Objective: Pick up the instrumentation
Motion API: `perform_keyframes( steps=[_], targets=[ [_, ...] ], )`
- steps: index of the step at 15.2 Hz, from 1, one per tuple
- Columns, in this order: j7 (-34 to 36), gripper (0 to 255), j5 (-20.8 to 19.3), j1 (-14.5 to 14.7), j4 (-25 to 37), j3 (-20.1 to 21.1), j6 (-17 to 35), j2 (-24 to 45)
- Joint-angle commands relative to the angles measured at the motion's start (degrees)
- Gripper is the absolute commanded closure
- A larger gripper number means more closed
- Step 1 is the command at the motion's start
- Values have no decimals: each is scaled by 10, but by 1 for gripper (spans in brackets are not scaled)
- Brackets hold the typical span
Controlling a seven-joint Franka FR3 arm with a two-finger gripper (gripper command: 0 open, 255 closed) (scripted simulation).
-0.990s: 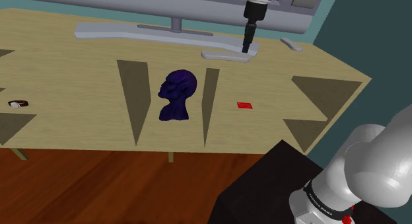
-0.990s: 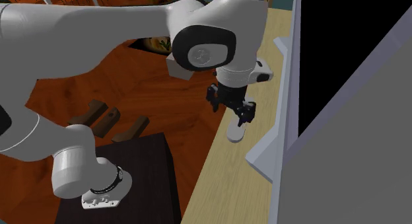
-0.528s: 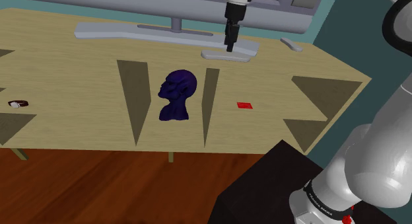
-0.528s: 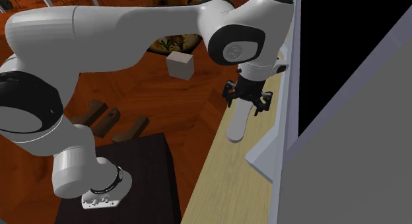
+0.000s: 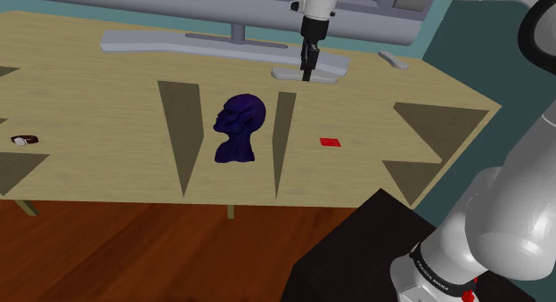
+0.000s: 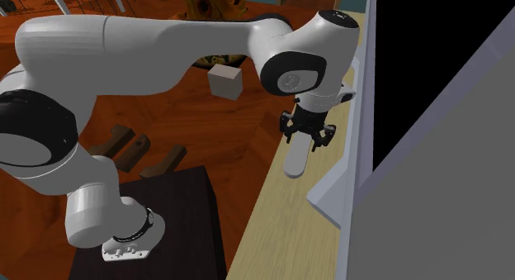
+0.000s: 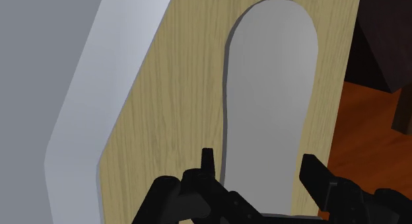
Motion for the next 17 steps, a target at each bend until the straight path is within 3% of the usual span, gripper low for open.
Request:
perform_keyframes(
  steps=[1, 9, 17],
  targets=[
    [0, 255, 0, 0, -2, 0, 2, 0],
    [0, 255, 0, 0, -2, 0, 3, 0],
    [0, 255, 2, -1, 69, -1, -62, 8]
  ],
)
